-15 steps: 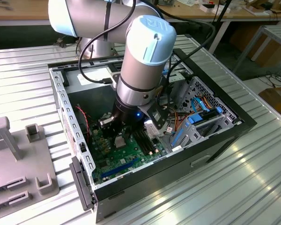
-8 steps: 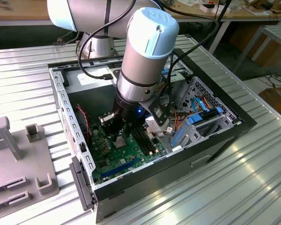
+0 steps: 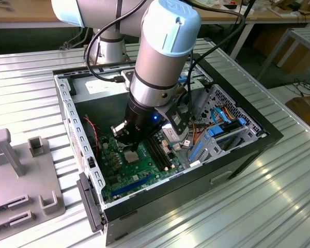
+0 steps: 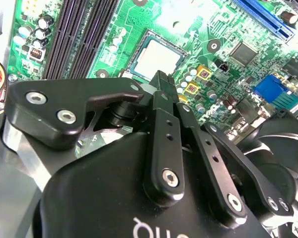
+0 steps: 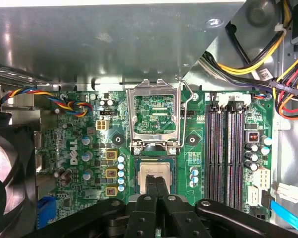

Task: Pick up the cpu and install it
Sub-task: 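Place the cpu into insertion slot, then close the cpu cover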

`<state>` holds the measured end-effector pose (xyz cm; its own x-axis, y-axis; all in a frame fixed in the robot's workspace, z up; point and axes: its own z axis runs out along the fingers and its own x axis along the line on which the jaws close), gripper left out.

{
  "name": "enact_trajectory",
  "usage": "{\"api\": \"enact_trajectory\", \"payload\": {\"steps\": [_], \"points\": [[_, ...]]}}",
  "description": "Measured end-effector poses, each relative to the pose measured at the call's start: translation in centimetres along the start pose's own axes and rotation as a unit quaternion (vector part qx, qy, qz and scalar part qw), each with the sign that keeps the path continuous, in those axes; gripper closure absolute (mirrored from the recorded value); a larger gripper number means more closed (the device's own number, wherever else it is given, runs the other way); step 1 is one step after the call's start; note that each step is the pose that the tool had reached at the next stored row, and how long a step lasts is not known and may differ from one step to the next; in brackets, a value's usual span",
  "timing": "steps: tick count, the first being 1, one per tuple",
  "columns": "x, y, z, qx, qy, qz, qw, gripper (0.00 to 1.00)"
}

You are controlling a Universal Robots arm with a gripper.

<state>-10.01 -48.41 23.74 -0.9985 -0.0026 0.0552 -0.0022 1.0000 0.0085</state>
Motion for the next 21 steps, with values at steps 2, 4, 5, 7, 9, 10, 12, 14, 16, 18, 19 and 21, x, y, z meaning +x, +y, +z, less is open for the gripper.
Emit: {"api": "enact_trajectory", "payload": {"steps": [2, 4, 5, 7, 9, 10, 12, 14, 16, 18, 19, 21], "points": [[0.00, 0.00, -0.01, 0.0000, 0.0001, 0.000, 1.00000, 0.89], [0.00, 0.00, 0.00, 0.0000, 0.0006, 0.000, 1.00000, 0.89], [0.00, 0.00, -0.01, 0.0000, 0.0006, 0.000, 1.00000, 0.89], [0.00, 0.00, 0.00, 0.0000, 0.0006, 0.000, 1.00000, 0.89], [0.00, 0.00, -0.01, 0.0000, 0.0006, 0.000, 1.00000, 0.89], [0.00, 0.00, -0.01, 0.0000, 0.0007, 0.000, 1.00000, 0.89], [0.00, 0.00, 0.00, 0.0000, 0.0007, 0.000, 1.00000, 0.89], [0.00, 0.00, 0.00, 0.0000, 0.0007, 0.000, 1.00000, 0.89], [0.00, 0.00, -0.01, 0.0000, 0.0007, 0.000, 1.00000, 0.89], [0.00, 0.00, -0.01, 0.0000, 0.0007, 0.000, 1.00000, 0.89], [0.00, 0.00, -0.01, 0.0000, 0.0008, 0.000, 1.00000, 0.89], [0.00, 0.00, -0.01, 0.0001, 0.0009, 0.000, 1.00000, 0.89]]}}
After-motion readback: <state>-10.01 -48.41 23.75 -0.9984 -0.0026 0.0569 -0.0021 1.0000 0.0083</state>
